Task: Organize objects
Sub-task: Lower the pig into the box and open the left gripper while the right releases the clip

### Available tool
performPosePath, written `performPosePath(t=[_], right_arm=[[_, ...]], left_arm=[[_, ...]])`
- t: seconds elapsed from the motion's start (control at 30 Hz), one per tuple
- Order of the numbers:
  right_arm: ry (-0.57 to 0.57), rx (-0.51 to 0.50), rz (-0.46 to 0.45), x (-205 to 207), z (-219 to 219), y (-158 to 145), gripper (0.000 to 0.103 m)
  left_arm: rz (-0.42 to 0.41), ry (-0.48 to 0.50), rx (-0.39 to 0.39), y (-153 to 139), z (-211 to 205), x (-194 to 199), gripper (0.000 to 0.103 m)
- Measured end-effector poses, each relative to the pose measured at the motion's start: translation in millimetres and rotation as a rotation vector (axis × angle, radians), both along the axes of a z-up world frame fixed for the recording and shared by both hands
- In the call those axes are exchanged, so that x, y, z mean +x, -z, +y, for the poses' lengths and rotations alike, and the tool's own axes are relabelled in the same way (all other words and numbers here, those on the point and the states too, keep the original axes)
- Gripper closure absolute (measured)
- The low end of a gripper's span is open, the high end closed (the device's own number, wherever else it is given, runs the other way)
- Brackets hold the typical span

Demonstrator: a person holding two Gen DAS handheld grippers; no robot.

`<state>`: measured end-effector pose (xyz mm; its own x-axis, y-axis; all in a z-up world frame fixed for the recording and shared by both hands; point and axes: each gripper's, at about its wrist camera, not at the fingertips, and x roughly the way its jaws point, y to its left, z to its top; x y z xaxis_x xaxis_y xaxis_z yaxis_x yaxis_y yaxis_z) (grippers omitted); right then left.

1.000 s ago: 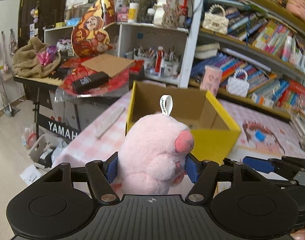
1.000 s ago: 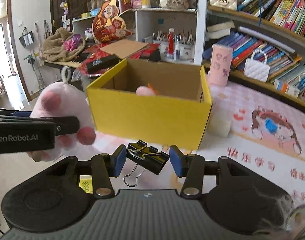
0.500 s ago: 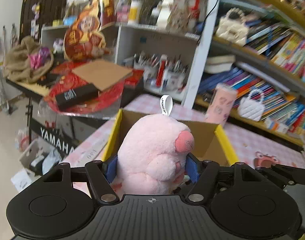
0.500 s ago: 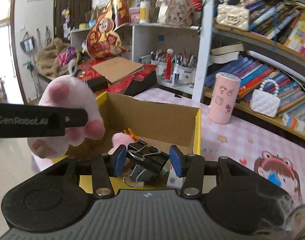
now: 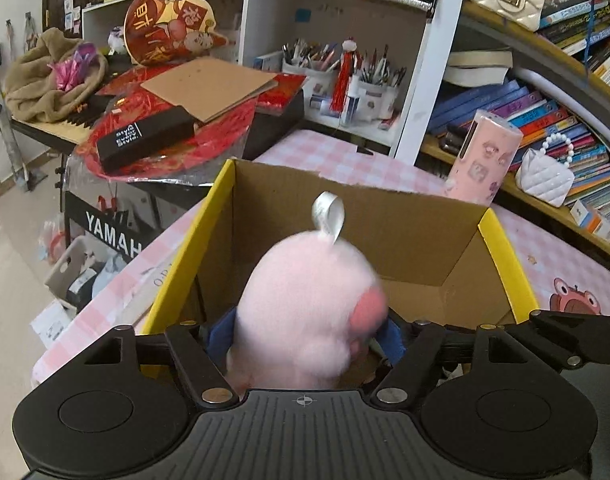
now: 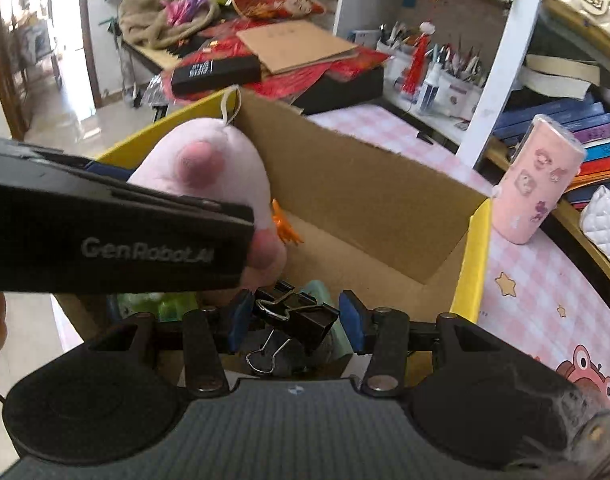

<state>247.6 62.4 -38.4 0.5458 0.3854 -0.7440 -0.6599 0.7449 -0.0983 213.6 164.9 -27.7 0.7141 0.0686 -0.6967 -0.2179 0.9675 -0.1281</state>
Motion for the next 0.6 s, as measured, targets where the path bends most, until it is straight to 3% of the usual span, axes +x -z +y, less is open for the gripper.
performPosePath(t=[0.13,0.37,0.6], right_arm=[[0.021,0.021,-0.021,-3,-4,-3,0.051],[0.103,0.120,-0.120,-28,-27,-37,0.050],[0.226,0.208,-0.230,-81,-55,-65,0.043]], left_arm=[[-0.070,0.005,0.013,-17,-2,-6,0.016],[-0.216,0.023,0.046,-63,-7,-44,0.014],[-0.269,0.040,0.062,-81,-9,-102,0.007]])
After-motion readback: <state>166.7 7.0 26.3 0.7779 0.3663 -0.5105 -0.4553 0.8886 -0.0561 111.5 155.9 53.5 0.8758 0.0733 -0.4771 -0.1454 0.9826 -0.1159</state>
